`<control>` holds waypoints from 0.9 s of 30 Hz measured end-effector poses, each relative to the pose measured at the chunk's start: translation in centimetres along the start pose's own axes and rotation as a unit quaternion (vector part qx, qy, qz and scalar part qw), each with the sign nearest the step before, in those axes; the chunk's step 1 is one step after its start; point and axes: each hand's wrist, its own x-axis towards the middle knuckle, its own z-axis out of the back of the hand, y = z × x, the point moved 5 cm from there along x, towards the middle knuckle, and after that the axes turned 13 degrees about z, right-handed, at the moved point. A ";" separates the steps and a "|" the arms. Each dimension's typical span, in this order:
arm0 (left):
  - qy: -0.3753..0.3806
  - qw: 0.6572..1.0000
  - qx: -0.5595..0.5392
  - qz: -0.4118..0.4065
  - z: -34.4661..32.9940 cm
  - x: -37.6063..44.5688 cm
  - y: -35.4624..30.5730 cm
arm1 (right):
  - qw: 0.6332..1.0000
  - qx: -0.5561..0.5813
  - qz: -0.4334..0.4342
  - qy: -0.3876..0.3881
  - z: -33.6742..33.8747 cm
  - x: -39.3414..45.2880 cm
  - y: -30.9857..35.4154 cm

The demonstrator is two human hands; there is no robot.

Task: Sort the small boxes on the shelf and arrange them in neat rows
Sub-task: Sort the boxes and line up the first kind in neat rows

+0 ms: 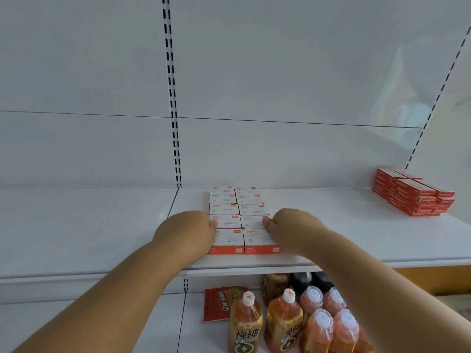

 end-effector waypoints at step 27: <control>-0.062 0.966 -0.120 -0.222 -0.2 -1.9 -1.2 | 0.968 0.083 0.213 -0.099 0.7 -2.9 1.9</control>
